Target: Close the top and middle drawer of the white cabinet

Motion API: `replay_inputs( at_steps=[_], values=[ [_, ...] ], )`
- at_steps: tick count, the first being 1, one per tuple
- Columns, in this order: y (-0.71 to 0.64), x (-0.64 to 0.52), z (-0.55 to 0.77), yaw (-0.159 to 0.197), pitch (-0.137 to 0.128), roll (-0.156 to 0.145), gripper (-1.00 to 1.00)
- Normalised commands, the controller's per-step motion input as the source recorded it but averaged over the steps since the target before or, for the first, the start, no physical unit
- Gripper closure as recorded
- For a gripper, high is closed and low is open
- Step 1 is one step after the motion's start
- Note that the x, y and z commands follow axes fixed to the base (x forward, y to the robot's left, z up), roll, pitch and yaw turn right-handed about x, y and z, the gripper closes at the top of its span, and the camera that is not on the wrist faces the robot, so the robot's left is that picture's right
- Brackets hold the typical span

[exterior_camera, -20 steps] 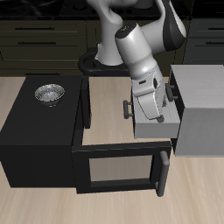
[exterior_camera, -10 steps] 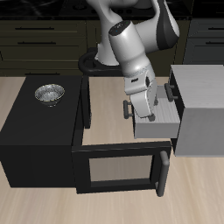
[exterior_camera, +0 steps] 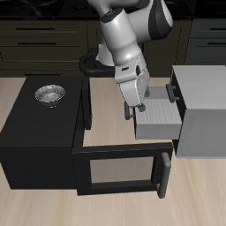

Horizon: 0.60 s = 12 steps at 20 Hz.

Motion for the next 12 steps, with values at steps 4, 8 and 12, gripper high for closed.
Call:
replay_inputs(
  at_steps=[4, 8, 12],
  values=[
    [-0.29, -0.10, 0.08, -0.009, 0.001, -0.035, -1.00],
    [-0.28, -0.05, -0.09, 0.012, 0.020, -0.042, -1.00],
    [-0.23, 0.00, -0.07, 0.003, 0.007, -0.035, -1.00]
  ],
)
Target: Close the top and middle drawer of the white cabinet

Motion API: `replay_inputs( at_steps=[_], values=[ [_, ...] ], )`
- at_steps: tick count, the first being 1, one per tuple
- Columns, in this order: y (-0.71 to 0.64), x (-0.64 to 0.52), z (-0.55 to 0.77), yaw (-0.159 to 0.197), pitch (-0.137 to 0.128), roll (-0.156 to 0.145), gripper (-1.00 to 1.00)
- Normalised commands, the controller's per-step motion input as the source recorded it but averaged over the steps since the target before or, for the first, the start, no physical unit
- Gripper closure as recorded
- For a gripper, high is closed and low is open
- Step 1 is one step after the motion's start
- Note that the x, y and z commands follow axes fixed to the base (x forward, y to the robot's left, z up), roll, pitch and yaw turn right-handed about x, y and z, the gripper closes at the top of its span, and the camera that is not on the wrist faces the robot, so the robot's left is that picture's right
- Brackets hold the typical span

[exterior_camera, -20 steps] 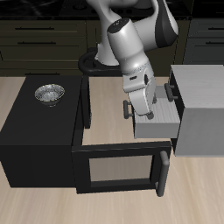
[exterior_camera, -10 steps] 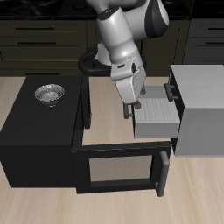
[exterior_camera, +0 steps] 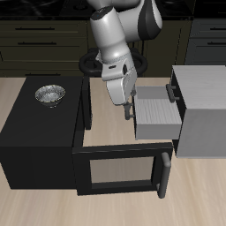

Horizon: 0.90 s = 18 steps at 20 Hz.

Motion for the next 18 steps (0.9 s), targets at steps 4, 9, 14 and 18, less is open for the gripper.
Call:
replay_inputs(
  at_steps=[4, 9, 14, 18],
  values=[
    [-0.20, -0.05, -0.08, 0.003, 0.020, -0.022, -1.00],
    [-0.21, -0.06, -0.06, 0.016, 0.013, -0.035, -1.00],
    [-0.23, -0.03, -0.05, -0.015, 0.008, -0.033, -1.00],
    [-0.14, 0.00, -0.18, -0.011, 0.022, -0.021, -1.00]
  ],
)
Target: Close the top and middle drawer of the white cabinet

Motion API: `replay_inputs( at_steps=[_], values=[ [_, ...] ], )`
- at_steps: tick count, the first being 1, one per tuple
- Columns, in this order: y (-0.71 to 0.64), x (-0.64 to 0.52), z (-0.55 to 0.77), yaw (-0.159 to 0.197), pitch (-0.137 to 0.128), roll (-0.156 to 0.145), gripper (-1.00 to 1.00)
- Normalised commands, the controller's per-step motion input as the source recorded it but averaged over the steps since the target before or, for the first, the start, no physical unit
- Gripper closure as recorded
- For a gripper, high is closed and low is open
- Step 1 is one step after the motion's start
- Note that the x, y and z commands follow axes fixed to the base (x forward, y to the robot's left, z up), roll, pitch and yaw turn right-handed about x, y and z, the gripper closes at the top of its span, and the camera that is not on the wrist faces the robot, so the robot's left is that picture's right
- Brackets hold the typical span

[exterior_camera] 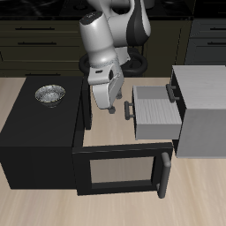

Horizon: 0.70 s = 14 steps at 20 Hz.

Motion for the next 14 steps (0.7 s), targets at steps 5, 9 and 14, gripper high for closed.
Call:
replay_inputs(
  at_steps=[5, 9, 14],
  values=[
    [-0.13, 0.04, -0.12, -0.011, 0.010, -0.021, -1.00],
    [-0.05, 0.03, -0.17, 0.008, 0.025, -0.009, -1.00],
    [0.07, -0.01, -0.15, -0.008, 0.019, 0.022, -1.00]
  ],
)
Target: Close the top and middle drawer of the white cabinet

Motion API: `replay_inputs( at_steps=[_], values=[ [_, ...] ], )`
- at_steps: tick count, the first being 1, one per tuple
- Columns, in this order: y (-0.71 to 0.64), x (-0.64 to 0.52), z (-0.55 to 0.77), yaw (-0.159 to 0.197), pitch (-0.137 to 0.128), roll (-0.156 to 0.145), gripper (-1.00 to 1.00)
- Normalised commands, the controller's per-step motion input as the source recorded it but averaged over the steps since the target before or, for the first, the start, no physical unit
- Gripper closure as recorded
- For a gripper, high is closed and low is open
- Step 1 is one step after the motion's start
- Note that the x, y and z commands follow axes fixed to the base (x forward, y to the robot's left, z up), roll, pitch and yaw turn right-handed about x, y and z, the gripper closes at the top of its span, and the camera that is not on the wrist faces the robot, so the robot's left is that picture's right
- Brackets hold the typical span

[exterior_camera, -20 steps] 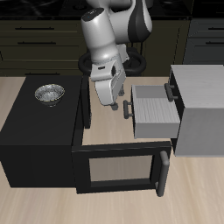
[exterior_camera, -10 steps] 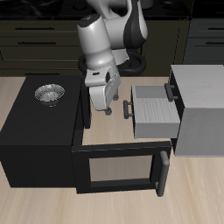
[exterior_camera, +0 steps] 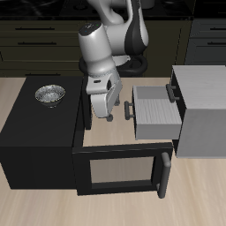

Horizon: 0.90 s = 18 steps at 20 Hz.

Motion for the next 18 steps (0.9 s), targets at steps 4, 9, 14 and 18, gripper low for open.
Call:
replay_inputs(
  at_steps=[4, 9, 14, 18],
  values=[
    [0.07, 0.07, -0.24, 0.019, 0.032, 0.013, -1.00],
    [0.04, 0.00, -0.18, -0.010, 0.026, 0.014, -1.00],
    [0.04, -0.05, -0.23, 0.008, 0.035, 0.018, -1.00],
    [0.14, 0.05, -0.08, -0.008, 0.005, 0.027, -1.00]
  ],
)
